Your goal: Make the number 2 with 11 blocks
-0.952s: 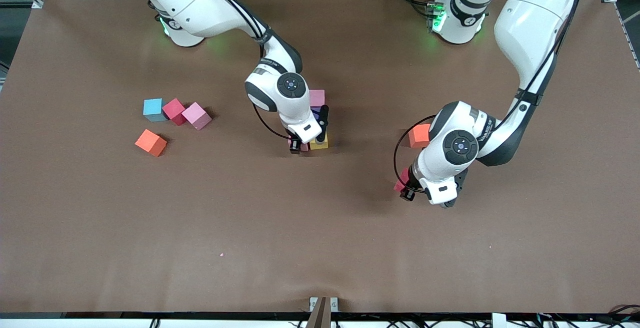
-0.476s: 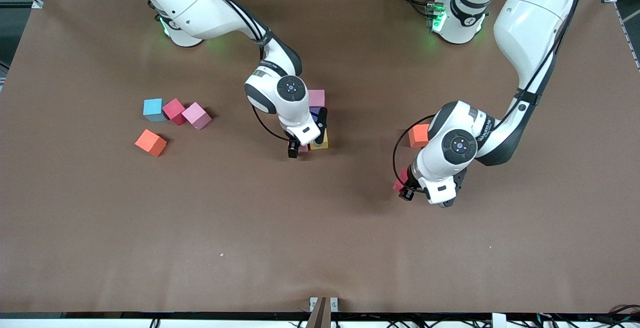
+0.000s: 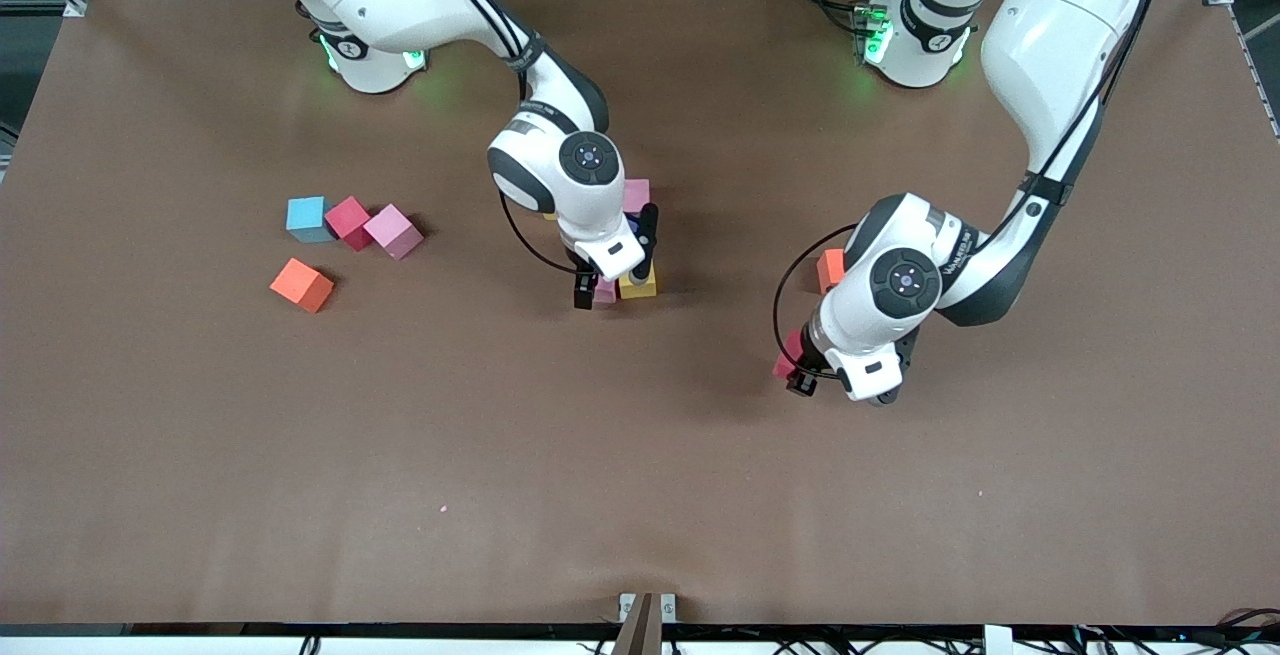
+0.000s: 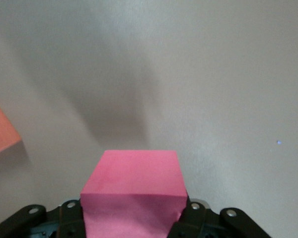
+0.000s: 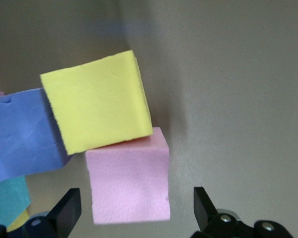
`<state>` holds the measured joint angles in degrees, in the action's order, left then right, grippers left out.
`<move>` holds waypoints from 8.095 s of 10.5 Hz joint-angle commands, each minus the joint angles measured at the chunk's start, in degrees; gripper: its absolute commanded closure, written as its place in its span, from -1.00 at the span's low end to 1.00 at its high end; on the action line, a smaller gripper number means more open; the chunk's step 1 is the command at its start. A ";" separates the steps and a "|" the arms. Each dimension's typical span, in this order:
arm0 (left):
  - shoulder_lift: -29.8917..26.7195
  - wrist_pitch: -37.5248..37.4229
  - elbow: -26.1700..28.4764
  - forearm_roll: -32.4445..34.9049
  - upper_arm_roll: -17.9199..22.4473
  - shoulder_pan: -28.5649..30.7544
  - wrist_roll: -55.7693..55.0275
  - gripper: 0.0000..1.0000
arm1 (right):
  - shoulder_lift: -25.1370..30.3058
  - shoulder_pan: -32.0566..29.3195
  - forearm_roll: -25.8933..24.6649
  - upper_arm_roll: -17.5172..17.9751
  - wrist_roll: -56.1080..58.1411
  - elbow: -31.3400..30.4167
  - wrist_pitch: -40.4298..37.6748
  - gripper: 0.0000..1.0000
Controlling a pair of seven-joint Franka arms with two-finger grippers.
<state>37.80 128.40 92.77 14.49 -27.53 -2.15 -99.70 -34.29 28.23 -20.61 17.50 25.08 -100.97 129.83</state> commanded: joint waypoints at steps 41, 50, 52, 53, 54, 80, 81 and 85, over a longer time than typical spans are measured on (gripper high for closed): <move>20.38 8.97 -25.89 -1.31 12.59 -43.56 -49.28 -0.10 | 27.62 -36.49 18.94 2.89 10.96 -46.07 15.19 -1.00; 22.05 10.55 -25.71 -1.31 14.35 -45.22 -49.10 -0.18 | 23.49 -38.60 18.94 2.72 9.82 -46.86 18.01 -1.00; 21.88 10.55 -25.71 -1.31 14.35 -45.22 -49.36 -1.00 | 22.78 -39.56 18.94 2.72 9.81 -46.86 18.00 -0.99; 21.53 10.55 -25.62 -1.31 14.35 -45.14 -49.54 -1.00 | 22.78 -39.48 18.94 2.80 9.73 -46.86 18.00 -0.80; 21.09 10.47 -25.62 -1.31 14.35 -45.14 -49.46 -1.00 | 22.78 -39.48 18.94 2.80 9.81 -46.77 18.00 -0.64; -19.78 9.23 32.21 -0.34 -7.27 14.71 -17.65 -1.00 | -3.41 -6.52 17.71 -6.07 -58.48 3.24 6.75 0.54; -20.22 9.23 31.95 -0.17 -7.27 15.15 -15.03 -1.00 | -3.41 -6.43 17.71 -6.07 -58.48 3.07 6.67 0.54; -19.43 8.71 27.13 0.10 -6.83 19.63 4.98 -1.00 | -4.89 -5.99 17.62 -6.16 -58.57 2.36 6.75 0.54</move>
<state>18.99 137.20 121.66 14.15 -33.94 15.24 -101.23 -37.53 21.71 -1.81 11.53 -32.02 -99.49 136.69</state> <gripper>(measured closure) 0.000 0.374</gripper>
